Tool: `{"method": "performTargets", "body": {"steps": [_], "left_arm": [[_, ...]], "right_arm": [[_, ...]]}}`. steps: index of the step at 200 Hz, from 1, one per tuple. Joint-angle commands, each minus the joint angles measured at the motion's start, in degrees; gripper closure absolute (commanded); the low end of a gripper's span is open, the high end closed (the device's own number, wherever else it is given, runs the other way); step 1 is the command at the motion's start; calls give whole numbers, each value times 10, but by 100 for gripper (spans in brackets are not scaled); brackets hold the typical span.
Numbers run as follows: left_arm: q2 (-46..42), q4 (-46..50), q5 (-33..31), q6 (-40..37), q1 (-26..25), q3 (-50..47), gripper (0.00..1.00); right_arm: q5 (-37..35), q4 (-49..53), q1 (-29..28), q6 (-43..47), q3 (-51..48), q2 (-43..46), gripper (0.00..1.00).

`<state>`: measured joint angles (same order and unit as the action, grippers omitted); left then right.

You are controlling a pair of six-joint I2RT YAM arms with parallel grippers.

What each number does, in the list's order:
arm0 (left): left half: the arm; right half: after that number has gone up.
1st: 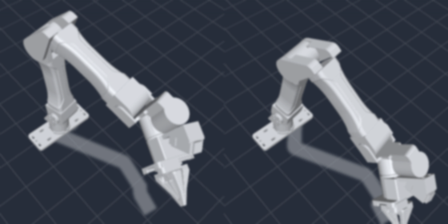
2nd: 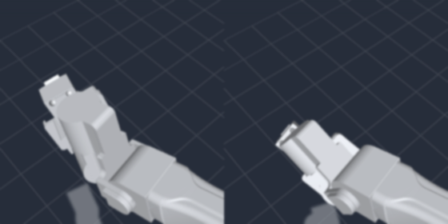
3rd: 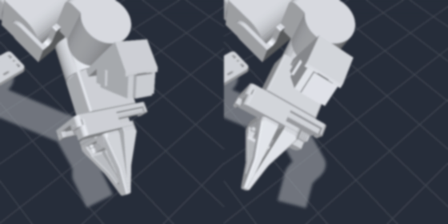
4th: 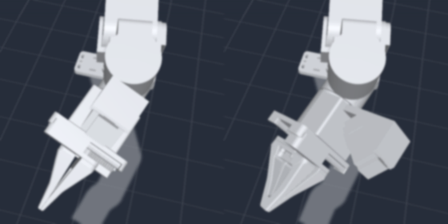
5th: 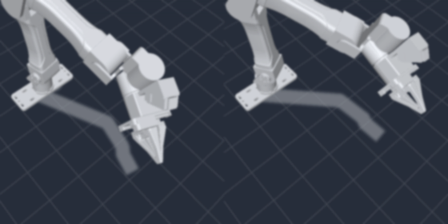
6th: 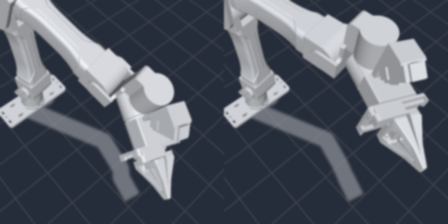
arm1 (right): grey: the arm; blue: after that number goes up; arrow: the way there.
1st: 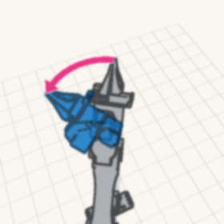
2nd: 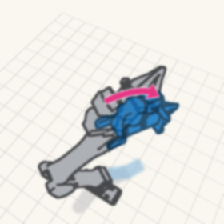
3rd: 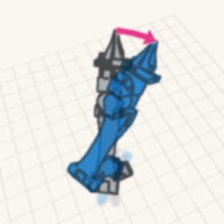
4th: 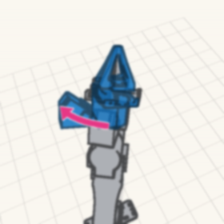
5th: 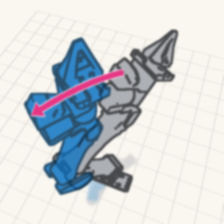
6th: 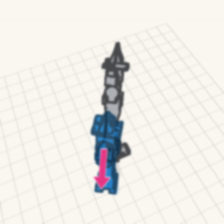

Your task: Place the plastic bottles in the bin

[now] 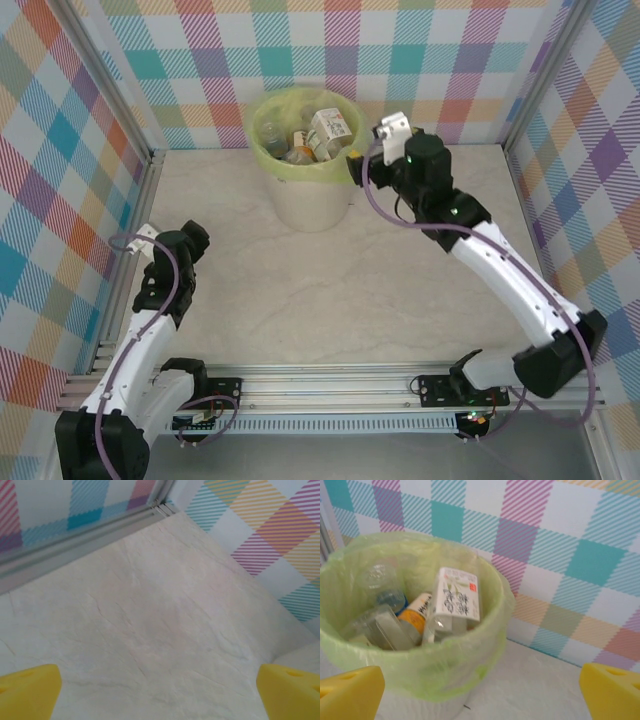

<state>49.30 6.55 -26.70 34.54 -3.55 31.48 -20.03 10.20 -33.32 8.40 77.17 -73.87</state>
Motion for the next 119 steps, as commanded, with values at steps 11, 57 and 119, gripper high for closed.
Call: {"method": "performTargets", "body": {"steps": [11, 57, 119], "left_arm": [[26, -116, -88, -112, 12, -42, 0], [116, -300, 15, -242, 22, -102, 0], [311, -471, 217, -333, 24, -84, 0]], "right_arm": [[-75, -118, 35, 9, -134, 98, 0], [-98, -128, 147, -76, -289, 162, 0], [33, -161, 277, -178, -409, 86, 0]]}}
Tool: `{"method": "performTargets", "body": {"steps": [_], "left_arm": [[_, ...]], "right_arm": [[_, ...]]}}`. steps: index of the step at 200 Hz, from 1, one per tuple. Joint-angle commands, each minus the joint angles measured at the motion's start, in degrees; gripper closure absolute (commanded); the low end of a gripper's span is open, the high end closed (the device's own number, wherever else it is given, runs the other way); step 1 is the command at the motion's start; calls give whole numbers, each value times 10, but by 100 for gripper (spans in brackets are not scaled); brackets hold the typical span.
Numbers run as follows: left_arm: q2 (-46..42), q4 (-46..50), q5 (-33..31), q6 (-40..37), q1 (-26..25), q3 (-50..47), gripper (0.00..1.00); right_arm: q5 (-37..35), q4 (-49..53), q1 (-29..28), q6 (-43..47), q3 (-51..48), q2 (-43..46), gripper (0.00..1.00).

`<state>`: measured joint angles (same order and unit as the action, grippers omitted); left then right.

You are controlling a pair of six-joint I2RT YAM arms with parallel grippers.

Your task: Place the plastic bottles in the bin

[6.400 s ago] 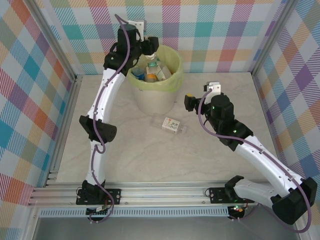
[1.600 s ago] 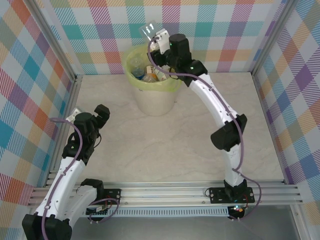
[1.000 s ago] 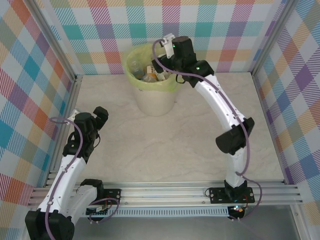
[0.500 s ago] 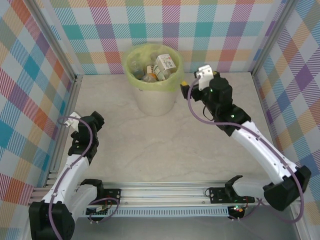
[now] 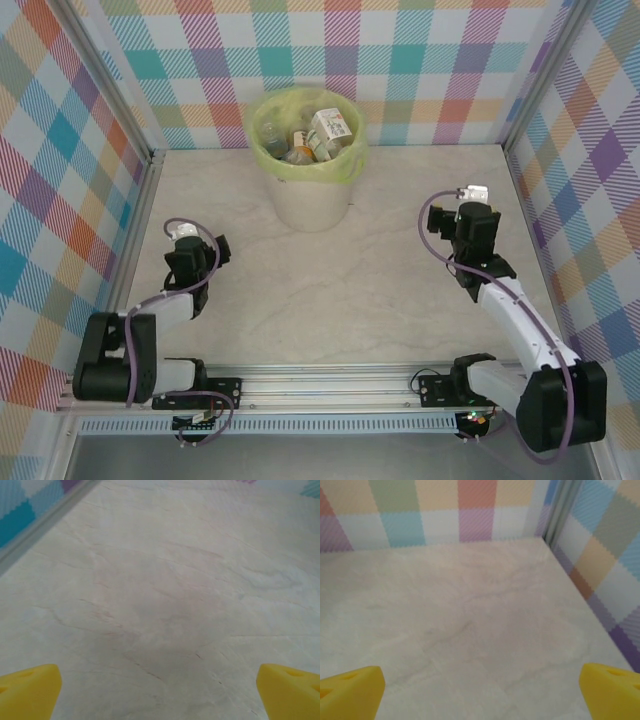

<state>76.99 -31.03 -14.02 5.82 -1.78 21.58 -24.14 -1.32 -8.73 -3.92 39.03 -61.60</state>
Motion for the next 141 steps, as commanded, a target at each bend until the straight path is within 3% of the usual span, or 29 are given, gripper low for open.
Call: {"method": "performTargets", "body": {"steps": [1, 19, 41, 52, 61, 71, 109, 126, 141], "left_arm": [[35, -100, 93, -46, 6, 14, 0], [63, -149, 115, -53, 6, -3, 0], [138, -317, 72, -37, 6, -49, 0], [109, -233, 37, -27, -1, -32, 0], [123, -228, -31, -36, -27, -17, 0], [122, -174, -54, -40, -39, 9, 0], [124, -188, -57, -40, -40, 6, 0], [124, -186, -58, -40, -41, 6, 0], [123, -185, -57, -40, -40, 6, 0]], "right_arm": [[77, -48, 32, -55, -29, -39, 0], [126, -82, 51, -48, -49, -79, 0], [144, -130, 57, -43, -73, -120, 0], [142, -178, 58, -40, -93, -134, 0], [142, -221, 58, -37, -110, -147, 0], [138, -277, 59, -33, -127, -162, 0], [138, -425, 62, 15, -168, -190, 0], [202, -571, 62, 42, -228, -224, 0], [199, -707, 62, 41, -271, -276, 0]]}}
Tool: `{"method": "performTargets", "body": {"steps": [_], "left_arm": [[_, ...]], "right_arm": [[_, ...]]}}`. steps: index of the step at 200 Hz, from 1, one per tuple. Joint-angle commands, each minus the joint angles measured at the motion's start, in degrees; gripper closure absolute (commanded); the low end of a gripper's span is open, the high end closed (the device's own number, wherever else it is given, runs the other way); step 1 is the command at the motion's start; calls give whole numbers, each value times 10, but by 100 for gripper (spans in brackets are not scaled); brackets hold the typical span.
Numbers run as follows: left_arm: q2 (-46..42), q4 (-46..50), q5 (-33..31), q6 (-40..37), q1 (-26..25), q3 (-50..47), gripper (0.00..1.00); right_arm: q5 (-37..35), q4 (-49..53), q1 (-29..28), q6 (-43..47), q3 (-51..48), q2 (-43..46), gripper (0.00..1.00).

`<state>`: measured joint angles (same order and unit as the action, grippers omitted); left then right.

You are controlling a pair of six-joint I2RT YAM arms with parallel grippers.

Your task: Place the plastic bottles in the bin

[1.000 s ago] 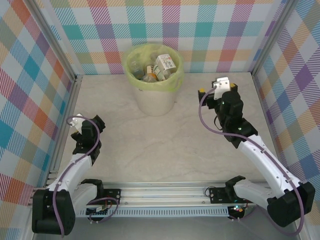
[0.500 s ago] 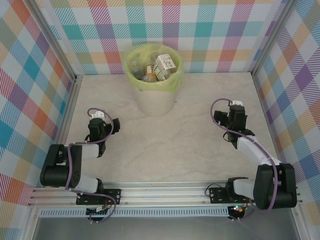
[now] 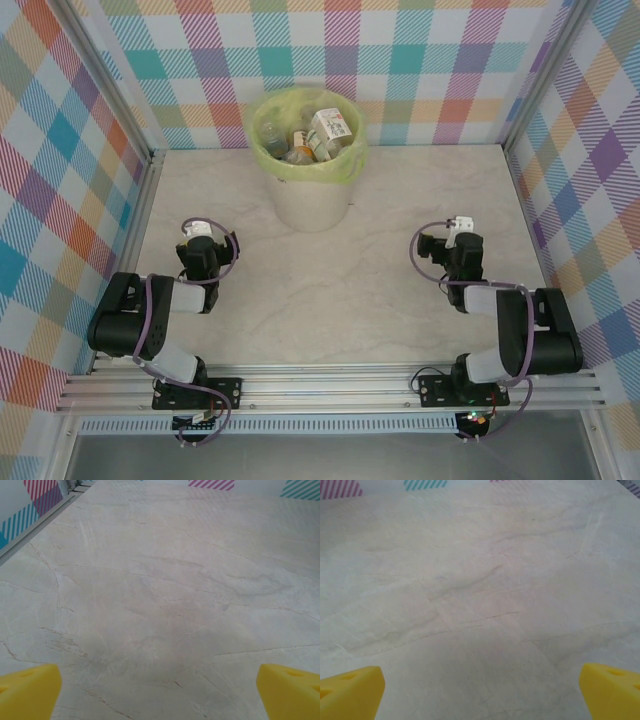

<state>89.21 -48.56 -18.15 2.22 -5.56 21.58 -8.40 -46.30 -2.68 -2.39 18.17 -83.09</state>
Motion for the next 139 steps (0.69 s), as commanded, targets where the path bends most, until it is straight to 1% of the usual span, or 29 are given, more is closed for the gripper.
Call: {"method": "performTargets", "body": {"steps": [1, 7, 12, 19, 25, 29, 34, 139], "left_arm": [[1, -10, -16, -4, -2, 6, 0], [1, -10, -16, -5, -2, 6, 0], [1, -10, -15, -4, -3, 6, 0], [1, -10, -16, -5, -3, 6, 0], [1, -10, -16, -4, -3, 6, 0], [1, -9, -16, -4, -2, 6, 0], [2, -10, -16, -5, -2, 6, 0], [3, -12, -7, -7, -3, 5, 0]], "right_arm": [[41, -265, 2, 25, -64, -64, 0], [40, -275, 2, 25, -68, -69, 0], [36, -247, 1, 24, -60, -60, 0], [19, -172, 1, 17, -35, -47, 0], [-15, -62, 2, 0, 20, -43, 0], [-23, -25, 2, -4, 50, -51, 0], [-6, -41, 4, 2, 39, -49, 0], [-10, -43, 5, 2, 39, -50, 0]]}}
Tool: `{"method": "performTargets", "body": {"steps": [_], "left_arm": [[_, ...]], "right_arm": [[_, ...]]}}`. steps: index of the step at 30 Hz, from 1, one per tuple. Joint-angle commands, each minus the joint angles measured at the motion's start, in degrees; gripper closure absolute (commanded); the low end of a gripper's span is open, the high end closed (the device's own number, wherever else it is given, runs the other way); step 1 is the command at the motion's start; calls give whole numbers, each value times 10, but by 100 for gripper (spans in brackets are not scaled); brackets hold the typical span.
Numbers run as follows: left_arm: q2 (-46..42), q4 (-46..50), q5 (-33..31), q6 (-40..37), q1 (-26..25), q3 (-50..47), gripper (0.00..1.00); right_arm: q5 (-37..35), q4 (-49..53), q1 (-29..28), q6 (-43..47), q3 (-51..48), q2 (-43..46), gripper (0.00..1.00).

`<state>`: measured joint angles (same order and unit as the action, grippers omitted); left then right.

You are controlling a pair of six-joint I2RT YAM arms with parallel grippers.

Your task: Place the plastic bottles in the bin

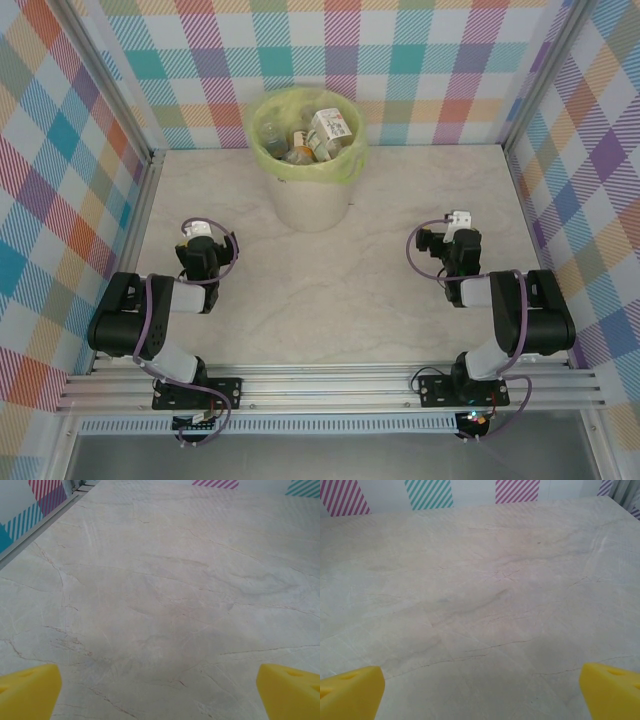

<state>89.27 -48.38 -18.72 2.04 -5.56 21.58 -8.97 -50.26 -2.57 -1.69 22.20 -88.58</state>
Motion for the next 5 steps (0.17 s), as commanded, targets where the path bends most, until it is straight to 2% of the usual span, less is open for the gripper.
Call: {"method": "performTargets", "body": {"steps": [1, 5], "left_arm": [[1, -14, -2, -5, -3, 5, 0], [1, -14, -1, -5, -3, 5, 0]], "right_arm": [[-4, -3, 4, -6, -1, 5, 0], [-5, -4, 3, -5, -2, 6, 0]]}}
